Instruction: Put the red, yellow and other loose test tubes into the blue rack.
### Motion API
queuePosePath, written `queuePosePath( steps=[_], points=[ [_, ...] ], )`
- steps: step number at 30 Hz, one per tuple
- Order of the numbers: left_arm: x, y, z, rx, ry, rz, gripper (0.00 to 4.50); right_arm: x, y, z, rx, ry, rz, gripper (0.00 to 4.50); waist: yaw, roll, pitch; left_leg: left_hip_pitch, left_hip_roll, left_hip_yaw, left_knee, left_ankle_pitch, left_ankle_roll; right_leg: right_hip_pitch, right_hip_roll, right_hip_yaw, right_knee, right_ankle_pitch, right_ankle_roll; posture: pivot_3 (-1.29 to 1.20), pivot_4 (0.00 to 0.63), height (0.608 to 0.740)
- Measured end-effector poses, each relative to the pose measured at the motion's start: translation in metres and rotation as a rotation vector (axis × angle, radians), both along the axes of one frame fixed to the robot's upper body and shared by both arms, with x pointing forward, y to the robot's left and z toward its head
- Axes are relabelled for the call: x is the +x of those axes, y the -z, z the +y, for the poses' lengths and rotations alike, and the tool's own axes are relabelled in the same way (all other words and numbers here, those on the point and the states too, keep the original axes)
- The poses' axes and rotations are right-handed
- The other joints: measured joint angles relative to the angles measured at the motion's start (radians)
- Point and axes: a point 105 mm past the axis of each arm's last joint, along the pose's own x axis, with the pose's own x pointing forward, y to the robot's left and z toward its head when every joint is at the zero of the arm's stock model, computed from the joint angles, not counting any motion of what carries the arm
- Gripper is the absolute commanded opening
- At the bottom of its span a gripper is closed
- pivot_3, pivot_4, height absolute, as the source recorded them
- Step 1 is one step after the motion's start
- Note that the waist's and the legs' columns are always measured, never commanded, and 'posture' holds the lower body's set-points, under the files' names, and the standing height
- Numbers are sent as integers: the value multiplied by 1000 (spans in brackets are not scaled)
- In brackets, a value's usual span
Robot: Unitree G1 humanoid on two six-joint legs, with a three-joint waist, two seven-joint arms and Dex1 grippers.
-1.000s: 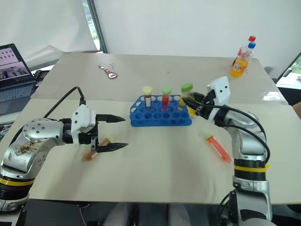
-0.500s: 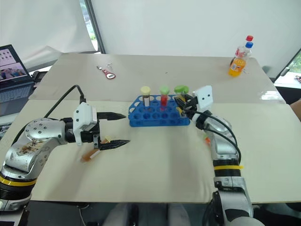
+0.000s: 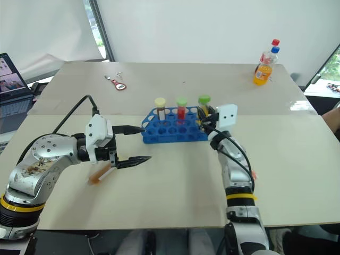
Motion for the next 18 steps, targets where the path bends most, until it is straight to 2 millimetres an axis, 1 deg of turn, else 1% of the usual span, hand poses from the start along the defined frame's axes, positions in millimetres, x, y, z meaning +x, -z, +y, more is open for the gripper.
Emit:
queuePosePath(
  steps=[6,12,18],
  points=[
    [1,0,-3,-28,-6,-1,4500,-5,5,4,57,73,-12,971,-1,-1,-1,1,0,-1,0,0,0,0,0,0,0,0,0,0,150,733],
    [2,-1,-5,-48,-12,-4,4500,-6,9,8,64,83,-10,970,-3,-1,-1,2,0,-1,-1,0,0,1,0,0,0,0,0,0,150,733],
    [3,-1,-8,-67,-20,-4,4500,-11,20,14,52,81,7,969,-4,-1,-1,2,0,-1,-2,0,0,1,0,0,-1,0,0,0,150,733]
  ],
)
